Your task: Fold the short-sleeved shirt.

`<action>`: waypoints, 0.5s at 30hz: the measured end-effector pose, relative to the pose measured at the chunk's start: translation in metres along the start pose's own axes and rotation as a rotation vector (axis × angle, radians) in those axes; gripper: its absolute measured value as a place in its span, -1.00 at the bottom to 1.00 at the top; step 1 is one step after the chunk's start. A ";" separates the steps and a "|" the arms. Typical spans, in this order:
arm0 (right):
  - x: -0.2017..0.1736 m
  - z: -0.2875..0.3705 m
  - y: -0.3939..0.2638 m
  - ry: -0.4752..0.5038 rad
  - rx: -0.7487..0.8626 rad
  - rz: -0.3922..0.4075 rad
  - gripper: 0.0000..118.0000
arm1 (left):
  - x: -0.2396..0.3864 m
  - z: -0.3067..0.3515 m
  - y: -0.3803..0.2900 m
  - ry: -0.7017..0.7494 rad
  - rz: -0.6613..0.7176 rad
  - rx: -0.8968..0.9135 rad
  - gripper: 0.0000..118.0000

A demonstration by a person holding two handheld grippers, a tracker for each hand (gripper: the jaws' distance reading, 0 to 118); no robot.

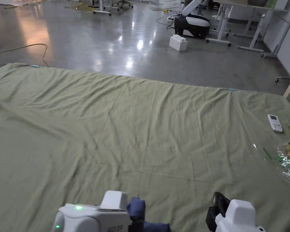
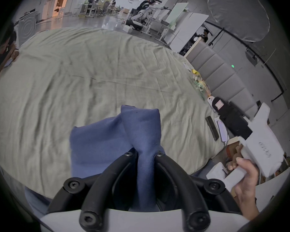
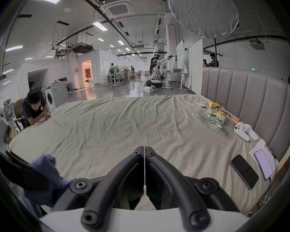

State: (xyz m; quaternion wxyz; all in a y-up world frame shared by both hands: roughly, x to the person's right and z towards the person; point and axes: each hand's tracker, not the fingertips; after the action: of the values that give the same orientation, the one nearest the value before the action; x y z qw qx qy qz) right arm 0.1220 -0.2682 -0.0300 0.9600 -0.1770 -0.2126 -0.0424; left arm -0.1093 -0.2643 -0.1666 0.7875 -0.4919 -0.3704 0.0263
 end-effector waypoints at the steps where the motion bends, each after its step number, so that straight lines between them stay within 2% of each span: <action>1: 0.001 0.000 0.000 -0.003 0.000 -0.001 -0.97 | 0.003 -0.009 -0.002 0.028 0.001 -0.018 -0.75; 7: 0.008 0.004 -0.002 -0.019 -0.002 -0.004 -0.97 | 0.017 -0.054 -0.019 0.058 -0.004 -0.096 -0.74; 10: 0.011 0.005 -0.003 -0.028 -0.005 -0.008 -0.97 | 0.019 -0.064 -0.023 0.051 0.000 -0.108 -0.62; 12: 0.013 0.005 -0.003 -0.032 -0.010 -0.013 -0.97 | 0.020 -0.060 -0.024 0.026 -0.005 -0.103 -0.35; 14: 0.014 0.005 -0.004 -0.036 -0.008 -0.021 -0.97 | 0.019 -0.050 -0.021 -0.041 0.014 -0.100 0.11; 15: 0.015 0.005 -0.004 -0.037 -0.007 -0.023 -0.97 | 0.018 -0.045 -0.019 -0.053 0.020 -0.096 0.22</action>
State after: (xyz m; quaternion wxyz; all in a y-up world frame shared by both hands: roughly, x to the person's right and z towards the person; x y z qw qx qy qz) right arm 0.1329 -0.2700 -0.0186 0.9547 -0.1790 -0.2322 -0.0507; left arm -0.0754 -0.3006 -0.1524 0.7528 -0.5318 -0.3869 0.0294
